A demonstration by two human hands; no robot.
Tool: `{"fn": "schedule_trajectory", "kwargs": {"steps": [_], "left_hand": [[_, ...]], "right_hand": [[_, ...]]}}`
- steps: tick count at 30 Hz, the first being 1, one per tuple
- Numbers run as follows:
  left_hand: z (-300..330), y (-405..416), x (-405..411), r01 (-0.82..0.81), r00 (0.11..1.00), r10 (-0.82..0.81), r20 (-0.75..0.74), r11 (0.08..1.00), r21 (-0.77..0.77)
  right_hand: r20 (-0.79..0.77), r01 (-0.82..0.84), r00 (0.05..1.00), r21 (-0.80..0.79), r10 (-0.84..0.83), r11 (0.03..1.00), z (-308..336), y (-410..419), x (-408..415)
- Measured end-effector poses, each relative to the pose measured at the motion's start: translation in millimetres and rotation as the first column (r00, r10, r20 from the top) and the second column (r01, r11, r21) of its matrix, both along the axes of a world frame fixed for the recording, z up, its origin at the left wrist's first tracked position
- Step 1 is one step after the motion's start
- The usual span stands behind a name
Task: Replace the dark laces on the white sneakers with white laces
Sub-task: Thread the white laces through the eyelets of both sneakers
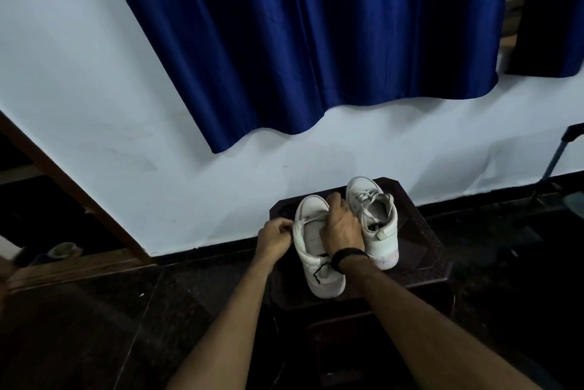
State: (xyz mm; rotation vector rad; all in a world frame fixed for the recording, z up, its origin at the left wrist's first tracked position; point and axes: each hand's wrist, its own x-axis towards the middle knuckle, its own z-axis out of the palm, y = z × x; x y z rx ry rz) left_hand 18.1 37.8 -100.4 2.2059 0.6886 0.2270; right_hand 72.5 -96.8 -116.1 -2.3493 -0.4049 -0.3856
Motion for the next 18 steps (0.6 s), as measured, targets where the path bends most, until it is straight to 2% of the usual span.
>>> {"fn": "schedule_trajectory", "kwargs": {"steps": [3,6,8,10,12,14,15,16,17,18], "left_hand": [[15.5,13.7,0.0,-0.076,0.996,0.078,0.042,0.996,-0.053],[42.1,38.5,-10.5,-0.105,0.994,0.106,0.004,0.991,-0.086],[65.4,48.6,-20.3,-0.149,0.989,0.143,-0.042,0.965,-0.215],[90.8,48.5,-30.0,-0.174,0.985,0.165,-0.059,0.881,-0.441],[111.7,39.8,-35.3,-0.123,0.991,0.13,-0.039,0.737,-0.665],[128.5,23.4,-36.2,-0.029,0.995,0.095,0.032,0.582,-0.812],[134.7,14.4,-35.2,0.017,0.992,0.095,0.078,0.518,-0.855],[140.2,5.2,-34.2,0.056,0.987,0.109,0.12,0.464,-0.884],[144.3,-2.0,-32.5,0.081,0.98,0.132,0.151,0.427,-0.9],[147.8,-7.1,-31.1,0.093,0.973,0.158,0.17,0.405,-0.91]], "right_hand": [[0.012,0.003,1.0,0.016,-0.003,1.0,0.1,0.3,2.1],[-0.012,-0.009,1.0,0.004,0.009,1.0,1.0,0.1,0.9],[0.004,-0.026,1.0,-0.032,0.026,0.999,2.9,-1.7,1.7],[0.094,-0.023,0.995,-0.061,0.029,0.998,7.2,-3.4,0.4],[0.228,-0.022,0.973,-0.061,0.036,0.998,17.7,-3.7,-10.0],[0.25,-0.192,0.95,0.0,0.186,0.981,33.2,1.2,-28.3],[0.177,-0.361,0.923,0.082,0.343,0.929,41.2,5.3,-38.9],[0.061,-0.521,0.851,0.215,0.521,0.826,50.9,8.1,-51.2],[-0.054,-0.62,0.727,0.376,0.685,0.688,57.1,12.6,-60.2],[-0.128,-0.637,0.601,0.519,0.789,0.569,60.8,15.5,-66.6]]}}
